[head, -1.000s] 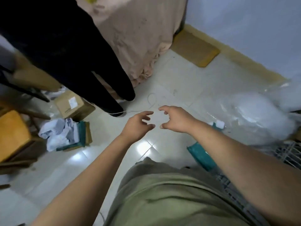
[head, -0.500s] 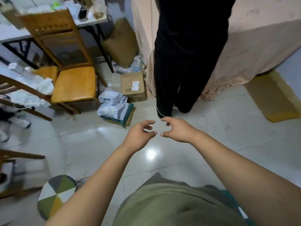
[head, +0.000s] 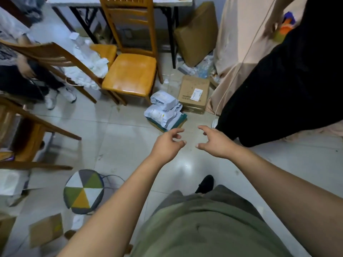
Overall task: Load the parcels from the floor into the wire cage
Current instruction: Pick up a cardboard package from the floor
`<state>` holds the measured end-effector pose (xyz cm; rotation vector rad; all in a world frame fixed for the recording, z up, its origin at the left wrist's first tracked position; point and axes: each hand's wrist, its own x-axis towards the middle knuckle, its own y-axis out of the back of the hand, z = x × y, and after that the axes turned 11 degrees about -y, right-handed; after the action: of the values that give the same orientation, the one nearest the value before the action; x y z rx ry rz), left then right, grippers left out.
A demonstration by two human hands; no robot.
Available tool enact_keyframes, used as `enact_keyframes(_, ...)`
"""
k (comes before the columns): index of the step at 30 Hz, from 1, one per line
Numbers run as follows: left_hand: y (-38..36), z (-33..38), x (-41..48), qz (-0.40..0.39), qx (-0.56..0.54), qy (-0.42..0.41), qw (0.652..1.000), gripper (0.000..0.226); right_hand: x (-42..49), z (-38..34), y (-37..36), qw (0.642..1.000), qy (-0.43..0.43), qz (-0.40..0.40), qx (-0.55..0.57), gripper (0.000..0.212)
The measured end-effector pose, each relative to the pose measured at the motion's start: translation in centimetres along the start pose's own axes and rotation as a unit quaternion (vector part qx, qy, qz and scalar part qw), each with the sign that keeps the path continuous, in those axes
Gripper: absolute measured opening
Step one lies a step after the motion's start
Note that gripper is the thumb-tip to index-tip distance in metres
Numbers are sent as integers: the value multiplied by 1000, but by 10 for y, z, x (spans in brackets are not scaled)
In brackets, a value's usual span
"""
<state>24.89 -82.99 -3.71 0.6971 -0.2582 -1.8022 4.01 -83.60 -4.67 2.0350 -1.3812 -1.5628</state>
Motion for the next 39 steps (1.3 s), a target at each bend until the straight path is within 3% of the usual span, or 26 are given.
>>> enact_keyframes(10,56,10,71,88,11,45,995,47,96,-57,50,997,57,-32,-41,88)
enact_keyframes(16,86,-5,142,85,8,39,996,47,160,-95,62,997,56,-38,-20,85)
enact_keyframes(24,161,-35,290,-22,12,-4,1000,49,279,-155,84,999,-23,-10,25,85)
enact_keyframes(31,235,-63,408,-103,77,-43,991,52,372,-201,101,990,-109,17,89,94)
enact_keyframes(39,183,-98,540,-180,162,-85,966,56,471,-141,107,969,-193,51,148,100)
